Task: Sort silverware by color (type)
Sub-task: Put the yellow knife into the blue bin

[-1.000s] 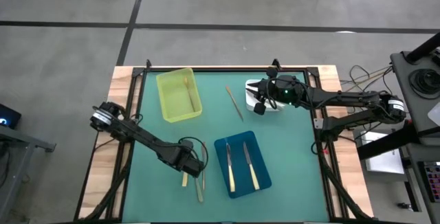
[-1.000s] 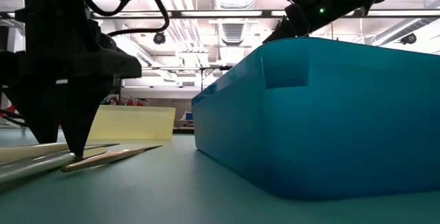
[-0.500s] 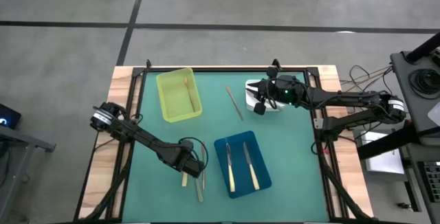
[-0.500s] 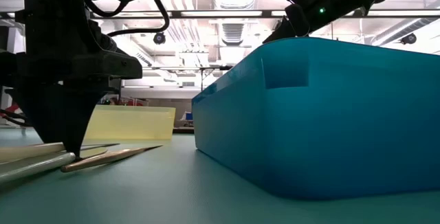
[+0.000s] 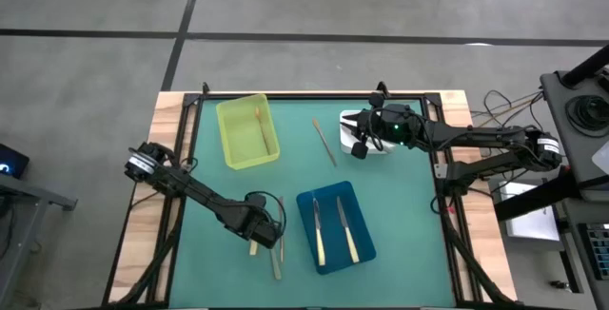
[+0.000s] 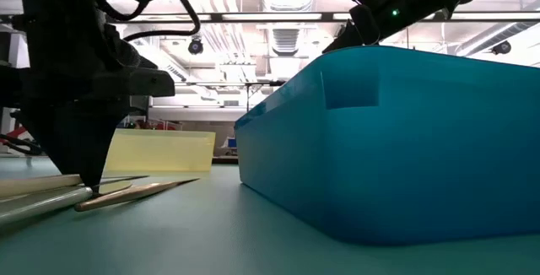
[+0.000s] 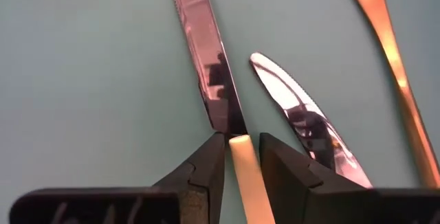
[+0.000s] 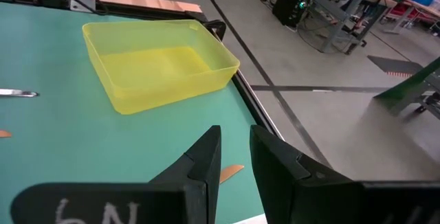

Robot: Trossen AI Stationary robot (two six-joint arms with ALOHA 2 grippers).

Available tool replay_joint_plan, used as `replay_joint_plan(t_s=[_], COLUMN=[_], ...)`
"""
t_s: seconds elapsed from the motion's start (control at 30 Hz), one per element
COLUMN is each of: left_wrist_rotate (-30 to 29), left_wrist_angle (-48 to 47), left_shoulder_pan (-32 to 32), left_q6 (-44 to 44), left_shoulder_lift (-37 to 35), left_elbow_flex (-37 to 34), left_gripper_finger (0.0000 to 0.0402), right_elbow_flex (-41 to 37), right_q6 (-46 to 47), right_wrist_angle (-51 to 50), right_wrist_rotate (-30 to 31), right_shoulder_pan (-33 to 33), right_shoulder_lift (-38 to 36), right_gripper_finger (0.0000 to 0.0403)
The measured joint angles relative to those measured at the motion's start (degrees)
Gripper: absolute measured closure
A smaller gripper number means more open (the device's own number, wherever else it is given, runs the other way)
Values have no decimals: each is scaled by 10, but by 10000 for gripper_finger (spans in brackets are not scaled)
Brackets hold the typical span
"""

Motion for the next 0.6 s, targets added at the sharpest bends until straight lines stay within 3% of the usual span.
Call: replay_joint_plan(t_s=[0.2, 0.4, 0.6], left_wrist_rotate=[-17, -22, -22], left_wrist_angle=[-19, -27, -26], left_shoulder_pan=[-4, -4, -4], left_q6=[1, 11, 17], left_shoulder_lift=[0, -2, -2], left_elbow_flex=[-1, -1, -1], left_gripper_finger=[334, 388, 385], right_elbow_flex=[0, 0, 0], right_q6=[3, 4, 2], right_wrist_angle=[0, 0, 0], right_wrist_rotate=[0, 0, 0], right_shoulder_pan=[0, 0, 0], right_shoulder_lift=[0, 0, 0], right_gripper_finger=[335, 335, 335])
